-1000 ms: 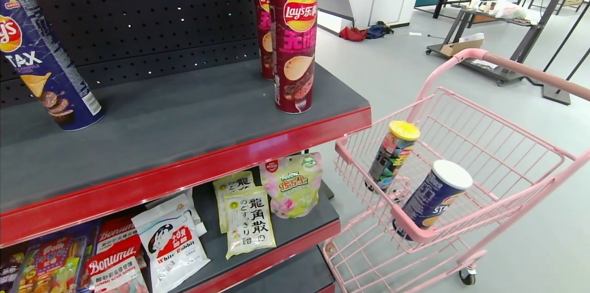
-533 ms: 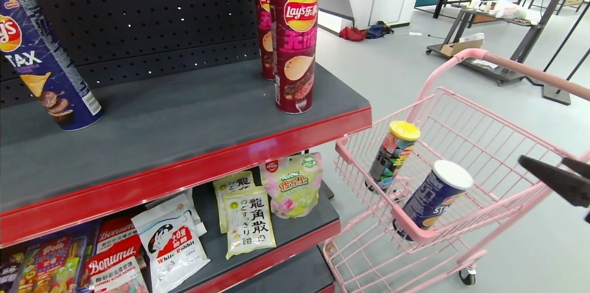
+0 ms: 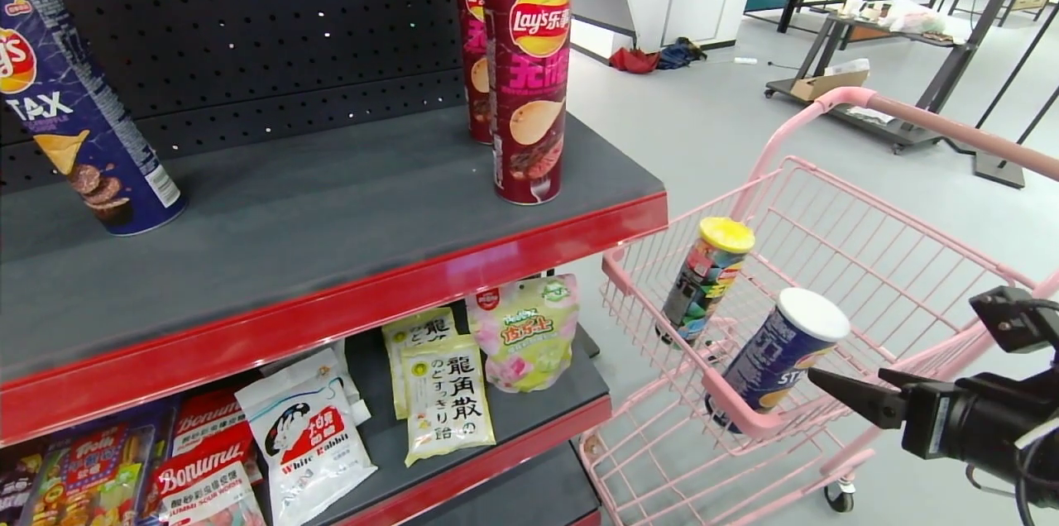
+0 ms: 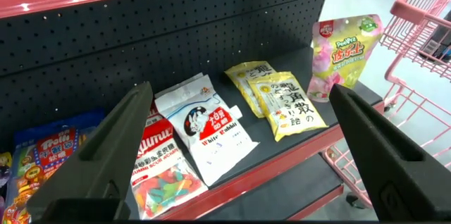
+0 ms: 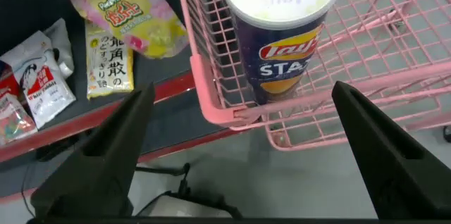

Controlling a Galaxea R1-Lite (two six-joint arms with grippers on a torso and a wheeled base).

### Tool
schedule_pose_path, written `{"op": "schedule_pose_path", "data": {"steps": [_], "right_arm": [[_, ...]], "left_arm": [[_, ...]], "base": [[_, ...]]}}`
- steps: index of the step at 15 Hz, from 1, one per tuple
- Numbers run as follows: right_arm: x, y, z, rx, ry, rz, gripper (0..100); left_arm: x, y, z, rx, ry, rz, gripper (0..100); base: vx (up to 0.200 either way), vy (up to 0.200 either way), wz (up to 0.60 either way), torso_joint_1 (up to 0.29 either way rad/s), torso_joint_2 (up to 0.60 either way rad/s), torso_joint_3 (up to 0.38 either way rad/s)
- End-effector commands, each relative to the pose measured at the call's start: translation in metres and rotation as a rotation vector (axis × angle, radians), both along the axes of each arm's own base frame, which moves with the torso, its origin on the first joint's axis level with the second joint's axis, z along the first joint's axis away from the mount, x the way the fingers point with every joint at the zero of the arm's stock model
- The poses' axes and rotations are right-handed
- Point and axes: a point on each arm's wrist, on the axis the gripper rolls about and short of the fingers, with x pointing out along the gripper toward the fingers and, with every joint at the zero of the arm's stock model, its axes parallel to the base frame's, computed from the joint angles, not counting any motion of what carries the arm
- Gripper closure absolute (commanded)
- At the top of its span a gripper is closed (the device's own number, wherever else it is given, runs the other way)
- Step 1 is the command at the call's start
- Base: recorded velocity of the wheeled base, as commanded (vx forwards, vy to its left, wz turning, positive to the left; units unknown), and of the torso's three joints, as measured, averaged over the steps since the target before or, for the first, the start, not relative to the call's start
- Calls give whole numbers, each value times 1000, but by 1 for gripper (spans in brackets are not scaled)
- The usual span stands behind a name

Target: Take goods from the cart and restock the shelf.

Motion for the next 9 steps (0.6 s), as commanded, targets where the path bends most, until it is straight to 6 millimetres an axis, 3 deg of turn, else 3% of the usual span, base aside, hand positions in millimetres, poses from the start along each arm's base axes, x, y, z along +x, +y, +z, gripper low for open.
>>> {"op": "schedule_pose_path", "data": {"steps": [1, 9], "right_arm": [[16, 4, -12, -10, 55, 15, 0], [61, 5, -45, -63, 48, 22, 0]], "left_arm": [[0, 0, 0, 0, 1, 0, 0], [0, 0, 0, 2, 0, 0, 0]], "base": [[0, 0, 0, 0, 0, 0], [0, 0, 0, 0, 0, 0]]}}
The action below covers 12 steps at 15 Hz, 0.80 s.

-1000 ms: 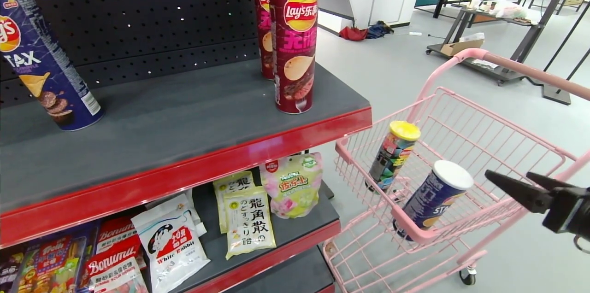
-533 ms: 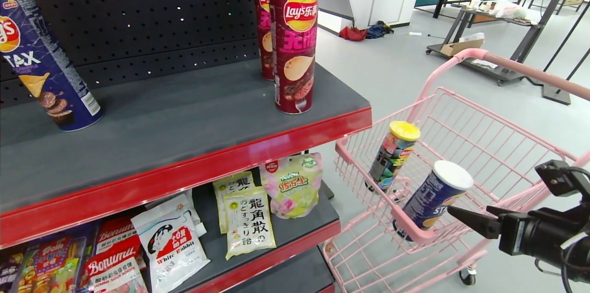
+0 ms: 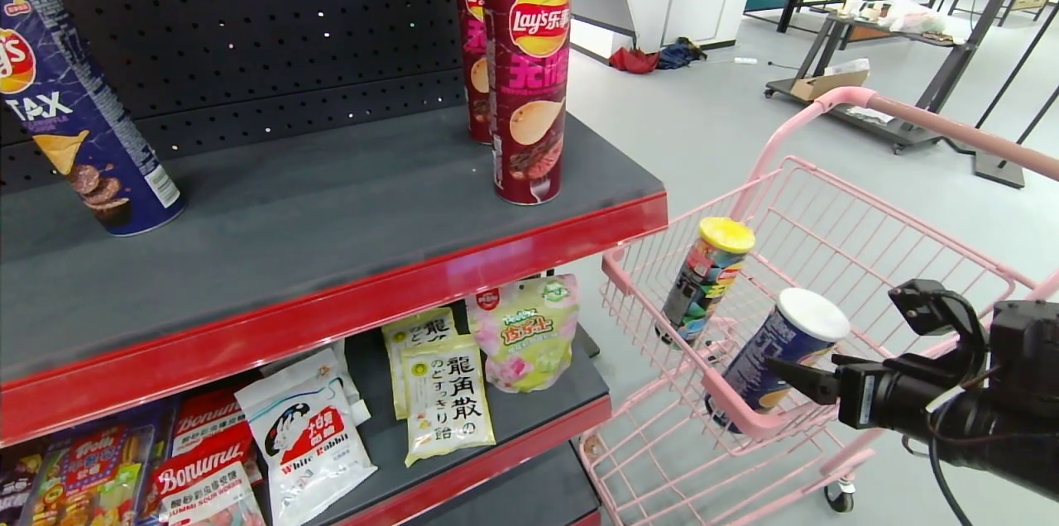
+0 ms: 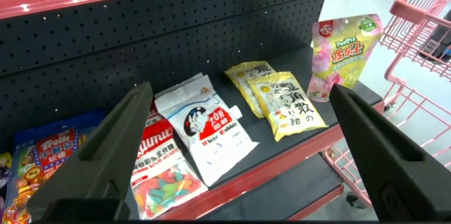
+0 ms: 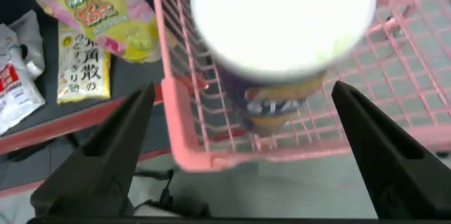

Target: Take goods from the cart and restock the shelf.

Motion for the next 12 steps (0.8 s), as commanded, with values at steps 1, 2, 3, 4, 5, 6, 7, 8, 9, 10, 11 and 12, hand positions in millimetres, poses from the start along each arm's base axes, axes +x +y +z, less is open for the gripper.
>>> {"op": "schedule_pose_path", "data": {"steps": [1, 2, 3, 4, 5, 6, 7, 8, 9, 10, 11, 12], "right_arm": [[18, 0, -21, -11, 28, -8, 0], [24, -1, -25, -14, 17, -9, 0], [31, -1, -28, -15, 3, -11, 0], [35, 0, -30, -12, -4, -10, 0], [39, 0, -31, -12, -10, -12, 0], [44, 1, -31, -11, -22, -12, 0], [48, 1, -30, -12, -33, -11, 0], [51, 1, -29, -11, -40, -13, 0], [53, 1, -30, -11, -40, -11, 0], [54, 1, -31, -11, -36, -11, 0], [54, 1, -31, -11, -36, -10, 0], [55, 1, -35, -14, -23, -10, 100]], "left_arm": [[0, 0, 0, 0, 1, 0, 0], [0, 0, 0, 0, 1, 0, 0], [0, 0, 0, 0, 1, 0, 0], [0, 0, 0, 0, 1, 0, 0], [0, 0, 0, 0, 1, 0, 0], [0, 0, 0, 0, 1, 0, 0], [0, 0, 0, 0, 1, 0, 0], [0, 0, 0, 0, 1, 0, 0], [0, 0, 0, 0, 1, 0, 0], [0, 0, 0, 0, 1, 0, 0], [0, 0, 0, 0, 1, 0, 0], [0, 0, 0, 2, 0, 0, 0]], "base": [[0, 0, 0, 0, 0, 0], [0, 0, 0, 0, 0, 0], [0, 0, 0, 0, 0, 0], [0, 0, 0, 0, 0, 0], [0, 0, 0, 0, 0, 0], [0, 0, 0, 0, 0, 0], [0, 0, 0, 0, 0, 0], [0, 0, 0, 0, 0, 0], [0, 0, 0, 0, 0, 0], [0, 0, 0, 0, 0, 0], [0, 0, 0, 0, 0, 0], [0, 0, 0, 0, 0, 0]]}}
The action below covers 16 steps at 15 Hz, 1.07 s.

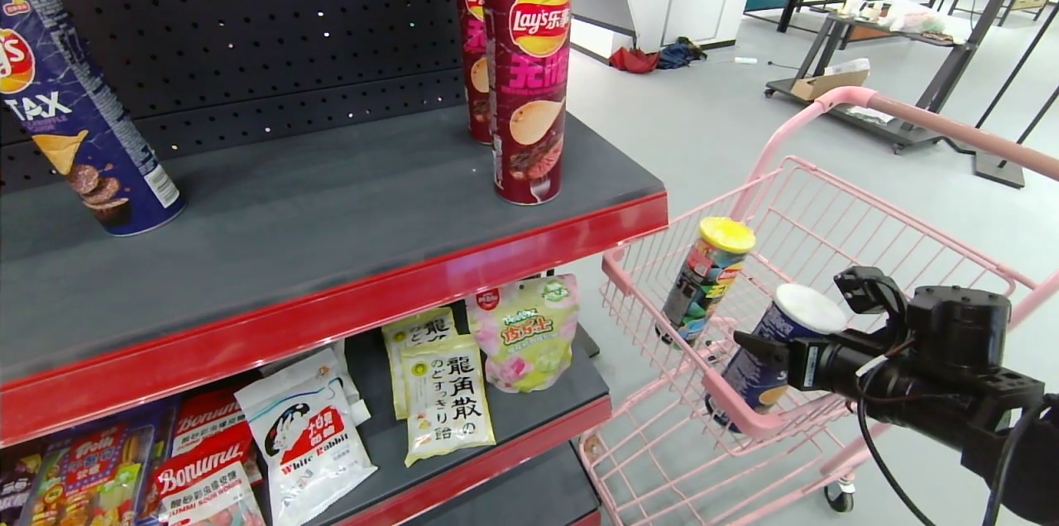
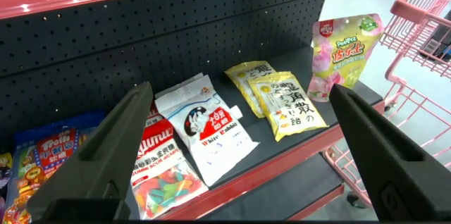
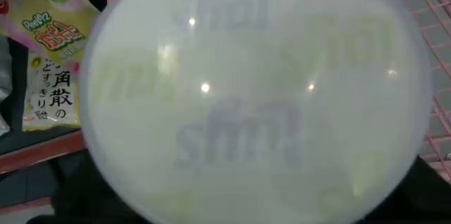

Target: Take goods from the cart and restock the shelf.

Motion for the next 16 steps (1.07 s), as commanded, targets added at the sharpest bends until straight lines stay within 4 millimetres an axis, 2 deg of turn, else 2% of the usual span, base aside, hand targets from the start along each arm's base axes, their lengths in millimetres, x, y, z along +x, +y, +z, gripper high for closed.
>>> {"op": "schedule_pose_path", "data": {"steps": [1, 6, 7, 9, 10, 11, 14, 16], "right_arm": [[2, 0, -5, -2, 15, 1, 100], [4, 0, -3, -4, -14, 0, 100], [3, -2, 6, -35, -58, 3, 100], [2, -8, 38, -99, -180, -5, 100], [2, -9, 42, -101, -195, -7, 100], [-2, -10, 80, -113, -285, -9, 100], [-28, -11, 155, -123, -426, -14, 100], [-56, -14, 193, -125, -488, -41, 100]], "left_arm": [[0, 0, 0, 0, 1, 0, 0], [0, 0, 0, 0, 1, 0, 0], [0, 0, 0, 0, 1, 0, 0], [0, 0, 0, 0, 1, 0, 0], [0, 0, 0, 0, 1, 0, 0], [0, 0, 0, 0, 1, 0, 0], [0, 0, 0, 0, 1, 0, 0], [0, 0, 0, 0, 1, 0, 0]], "base": [[0, 0, 0, 0, 0, 0], [0, 0, 0, 0, 0, 0], [0, 0, 0, 0, 0, 0], [0, 0, 0, 0, 0, 0], [0, 0, 0, 0, 0, 0], [0, 0, 0, 0, 0, 0], [0, 0, 0, 0, 0, 0], [0, 0, 0, 0, 0, 0]]}}
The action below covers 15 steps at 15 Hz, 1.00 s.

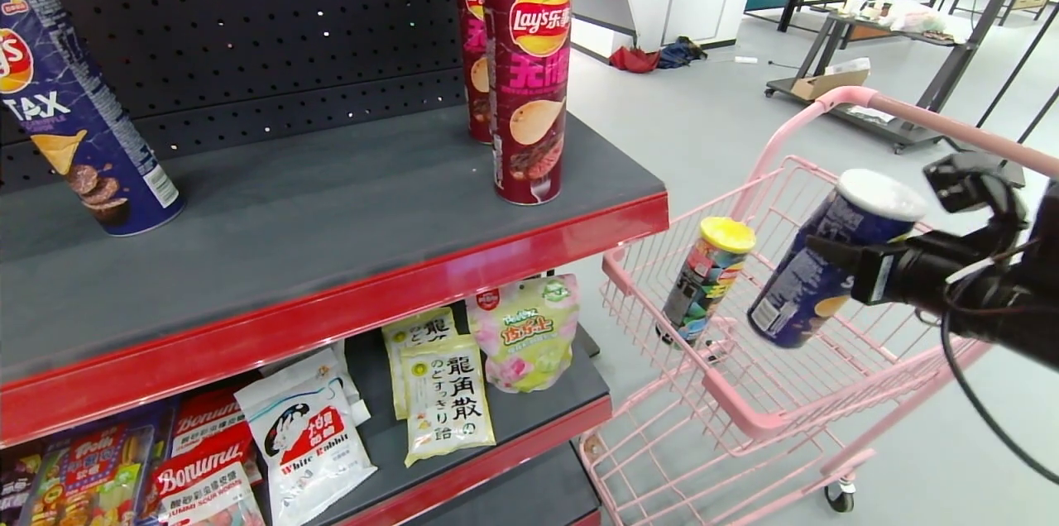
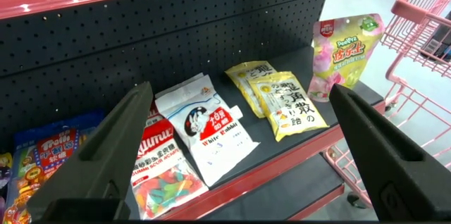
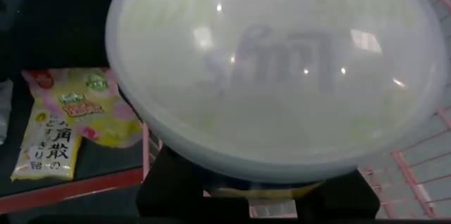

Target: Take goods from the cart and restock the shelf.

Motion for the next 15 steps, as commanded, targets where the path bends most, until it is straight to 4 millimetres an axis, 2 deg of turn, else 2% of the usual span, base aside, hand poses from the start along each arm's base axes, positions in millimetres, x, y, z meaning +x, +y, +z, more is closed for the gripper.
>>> {"op": "schedule_pose_path", "data": {"steps": [1, 2, 3, 4, 5, 6, 7, 8, 9, 11, 15], "right_arm": [[-72, -7, 91, -6, -223, -61, 100], [-104, -8, 95, -19, -200, -106, 100], [-118, -10, 95, -36, -186, -135, 100], [-173, -13, 86, -106, -114, -182, 100], [-196, -14, 78, -110, -77, -186, 100], [-227, -14, 61, -113, -40, -192, 100], [-248, -15, 47, -109, -30, -202, 100], [-248, -15, 47, -109, -30, -202, 100], [-269, -15, 29, -111, -30, -237, 100], [-269, -16, 20, -121, -13, -280, 100], [-272, -16, 19, -123, -23, -293, 100]], "left_arm": [[0, 0, 0, 0, 1, 0, 0], [0, 0, 0, 0, 1, 0, 0], [0, 0, 0, 0, 1, 0, 0], [0, 0, 0, 0, 1, 0, 0], [0, 0, 0, -2, 1, 0, 0], [0, 0, 0, -2, 1, 0, 0], [0, 0, 0, 0, 1, 0, 0], [0, 0, 0, 0, 1, 0, 0], [0, 0, 0, 0, 1, 0, 0], [0, 0, 0, 0, 1, 0, 0], [0, 0, 0, 0, 1, 0, 0]], "base": [[0, 0, 0, 0, 0, 0], [0, 0, 0, 0, 0, 0], [0, 0, 0, 0, 0, 0], [0, 0, 0, 0, 0, 0], [0, 0, 0, 0, 0, 0], [0, 0, 0, 0, 0, 0], [0, 0, 0, 0, 0, 0], [0, 0, 0, 0, 0, 0], [0, 0, 0, 0, 0, 0], [0, 0, 0, 0, 0, 0], [0, 0, 0, 9, -31, -23]]}}
